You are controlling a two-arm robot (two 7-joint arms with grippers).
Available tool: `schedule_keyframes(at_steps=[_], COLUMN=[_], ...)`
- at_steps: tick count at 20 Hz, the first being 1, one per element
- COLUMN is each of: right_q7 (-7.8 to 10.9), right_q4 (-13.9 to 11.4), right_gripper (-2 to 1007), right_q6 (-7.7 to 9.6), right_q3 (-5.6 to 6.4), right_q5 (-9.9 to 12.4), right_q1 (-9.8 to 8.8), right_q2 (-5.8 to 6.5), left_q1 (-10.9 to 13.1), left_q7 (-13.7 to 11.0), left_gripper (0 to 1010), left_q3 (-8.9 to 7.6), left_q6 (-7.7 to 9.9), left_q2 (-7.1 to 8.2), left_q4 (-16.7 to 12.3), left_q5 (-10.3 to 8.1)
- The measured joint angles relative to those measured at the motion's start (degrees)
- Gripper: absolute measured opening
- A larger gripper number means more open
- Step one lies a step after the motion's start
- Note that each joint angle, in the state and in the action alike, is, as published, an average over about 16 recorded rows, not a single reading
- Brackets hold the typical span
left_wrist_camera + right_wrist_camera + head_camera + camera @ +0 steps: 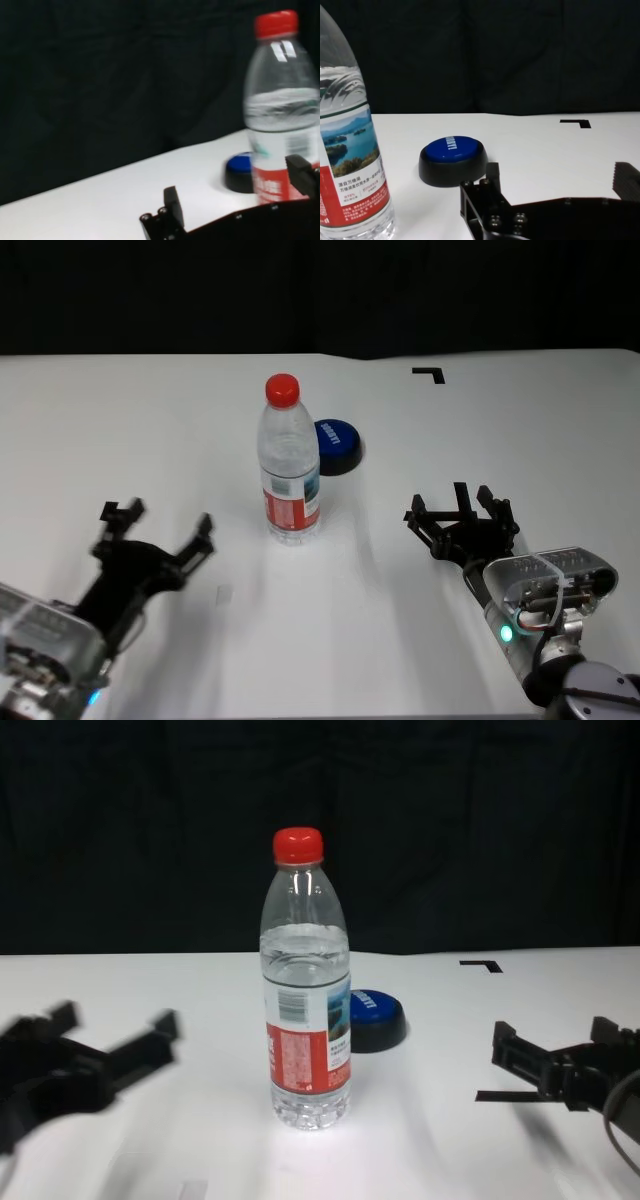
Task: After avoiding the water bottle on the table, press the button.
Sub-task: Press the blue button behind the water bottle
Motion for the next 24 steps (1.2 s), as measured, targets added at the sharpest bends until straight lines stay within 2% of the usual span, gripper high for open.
schedule_keyframes(at_steps=[7, 13, 19, 24], right_q7=[0.0, 0.0, 0.0, 0.0], right_q4=[0.0, 0.0, 0.0, 0.0], right_gripper=[1003, 1003, 1003, 1003], right_q6=[0.0, 0.0, 0.0, 0.0], right_q3=[0.0, 0.0, 0.0, 0.0], right_q5=[0.0, 0.0, 0.0, 0.0], right_q1=[0.0, 0.0, 0.0, 0.0], right_q2=[0.0, 0.0, 0.0, 0.0], left_q1=[-2.6, -5.7, -8.3, -9.6], left_q7=[-1.9, -2.4, -2.3, -2.2], left_gripper=[1003, 1003, 1003, 1003], left_q3=[3.6, 6.4, 8.08, 8.65], left_q6=[-2.12, -2.9, -3.1, -3.08], left_q2=[-0.96, -1.68, -1.73, -1.54], left_q4=[3.6, 7.1, 9.5, 10.7], left_q5=[1.83, 3.84, 5.73, 6.66])
